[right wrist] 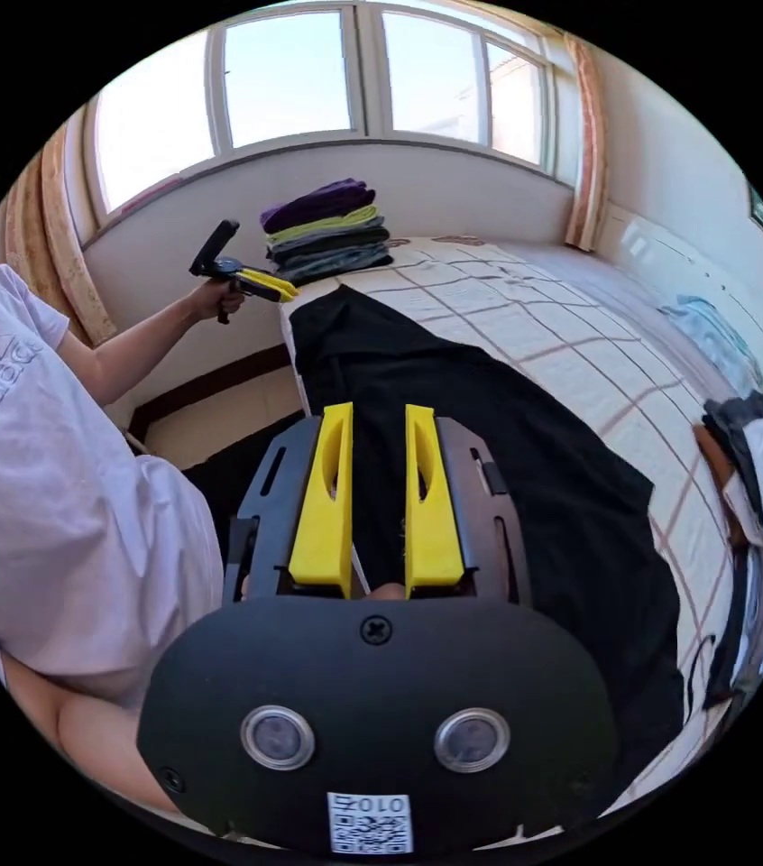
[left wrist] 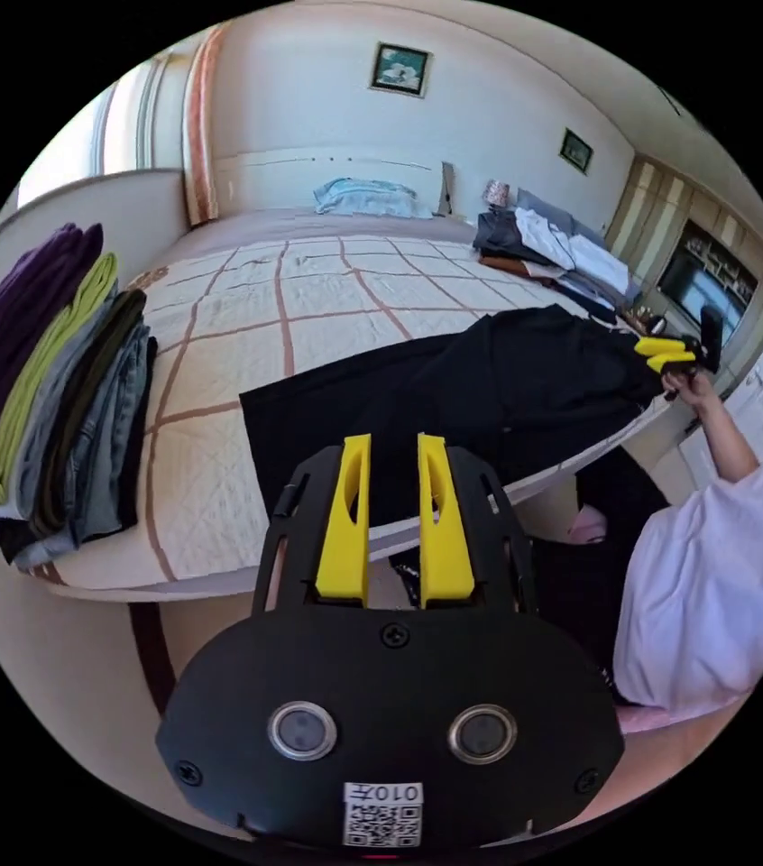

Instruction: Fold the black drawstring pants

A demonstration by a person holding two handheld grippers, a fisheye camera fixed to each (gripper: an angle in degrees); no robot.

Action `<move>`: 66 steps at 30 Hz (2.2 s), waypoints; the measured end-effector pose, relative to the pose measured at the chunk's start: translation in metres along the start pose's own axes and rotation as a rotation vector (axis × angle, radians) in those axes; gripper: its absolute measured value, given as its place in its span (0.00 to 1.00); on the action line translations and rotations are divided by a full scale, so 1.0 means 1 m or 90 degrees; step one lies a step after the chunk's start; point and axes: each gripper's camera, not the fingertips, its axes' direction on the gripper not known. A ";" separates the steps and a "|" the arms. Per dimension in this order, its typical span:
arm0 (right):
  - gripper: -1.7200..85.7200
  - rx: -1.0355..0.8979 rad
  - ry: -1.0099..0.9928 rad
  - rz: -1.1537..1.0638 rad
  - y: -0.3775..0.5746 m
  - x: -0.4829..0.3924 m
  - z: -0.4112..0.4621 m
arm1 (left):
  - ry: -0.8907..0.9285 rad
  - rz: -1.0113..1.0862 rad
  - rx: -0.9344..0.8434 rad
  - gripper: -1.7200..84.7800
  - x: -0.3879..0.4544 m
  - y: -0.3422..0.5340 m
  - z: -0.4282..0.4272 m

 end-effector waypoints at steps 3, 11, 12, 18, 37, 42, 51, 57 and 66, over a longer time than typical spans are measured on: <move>0.15 -0.056 -0.034 -0.053 -0.061 -0.015 0.047 | -0.037 0.100 -0.019 0.10 0.033 0.016 0.000; 0.16 -0.108 -0.083 -0.141 -0.143 -0.075 0.120 | -0.091 0.110 -0.006 0.11 0.065 0.047 0.011; 0.16 -0.132 -0.074 -0.128 -0.148 -0.080 0.133 | -0.085 0.099 0.000 0.12 0.063 0.049 0.011; 0.11 -0.182 -0.098 -0.014 -0.171 -0.080 0.174 | -0.071 0.049 0.064 0.14 0.058 0.057 0.013; 0.06 -0.332 -0.125 -0.612 -0.293 -0.124 -0.029 | 0.214 0.259 0.106 0.20 0.069 0.012 0.032; 0.06 -0.320 -0.129 -0.651 -0.292 -0.143 -0.055 | 0.323 0.325 0.083 0.20 0.083 0.001 0.046; 0.06 -0.249 -0.160 -0.712 -0.279 -0.158 -0.093 | 0.453 0.302 0.099 0.19 0.041 -0.011 0.053; 0.06 -0.245 -0.173 -0.711 -0.267 -0.166 -0.098 | 0.545 0.343 0.101 0.19 0.034 -0.045 0.063; 0.06 -0.258 -0.138 -0.672 -0.248 -0.168 -0.109 | 0.636 0.373 0.109 0.14 0.053 -0.046 0.099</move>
